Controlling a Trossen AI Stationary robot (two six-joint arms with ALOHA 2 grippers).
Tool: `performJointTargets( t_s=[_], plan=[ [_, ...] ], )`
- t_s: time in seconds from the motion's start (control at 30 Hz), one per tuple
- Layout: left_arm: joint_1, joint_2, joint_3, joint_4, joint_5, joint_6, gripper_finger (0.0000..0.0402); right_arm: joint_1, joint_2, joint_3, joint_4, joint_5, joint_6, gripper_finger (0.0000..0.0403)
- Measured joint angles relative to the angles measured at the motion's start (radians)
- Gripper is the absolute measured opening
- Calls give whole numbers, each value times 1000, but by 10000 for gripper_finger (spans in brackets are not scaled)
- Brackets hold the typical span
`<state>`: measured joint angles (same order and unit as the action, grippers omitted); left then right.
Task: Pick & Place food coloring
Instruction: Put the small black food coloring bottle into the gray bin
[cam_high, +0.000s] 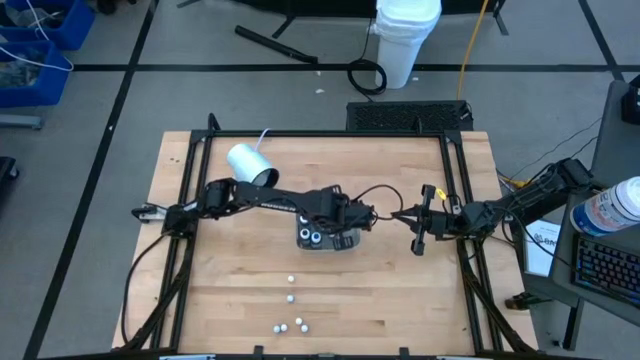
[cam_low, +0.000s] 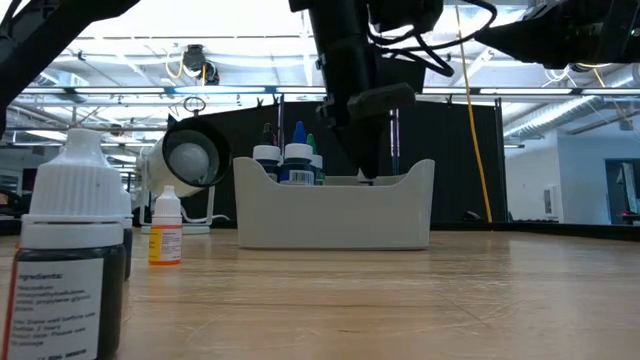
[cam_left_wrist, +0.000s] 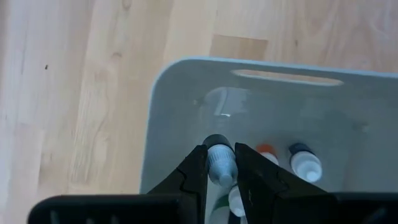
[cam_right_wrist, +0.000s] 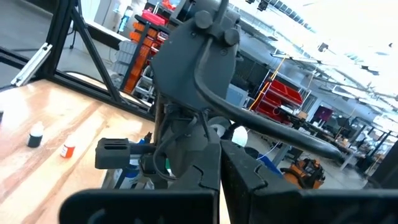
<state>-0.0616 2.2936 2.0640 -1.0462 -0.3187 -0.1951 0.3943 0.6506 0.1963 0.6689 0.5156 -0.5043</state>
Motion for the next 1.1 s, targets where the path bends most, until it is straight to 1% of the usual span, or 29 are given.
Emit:
performJointTargets(
  t_s=[0.13,0.27,0.83,1.1],
  plan=[
    [2,0,0,-5,18,-17,72,0,0,0,0,0,29,0],
    [11,0,0,-8,94,-17,72,0,0,0,0,0,31,0],
    [10,0,0,-8,93,15,72,0,0,0,16,6,58,0],
    [12,0,0,-30,108,83,72,0,0,0,-1,11,73,0]
  ],
)
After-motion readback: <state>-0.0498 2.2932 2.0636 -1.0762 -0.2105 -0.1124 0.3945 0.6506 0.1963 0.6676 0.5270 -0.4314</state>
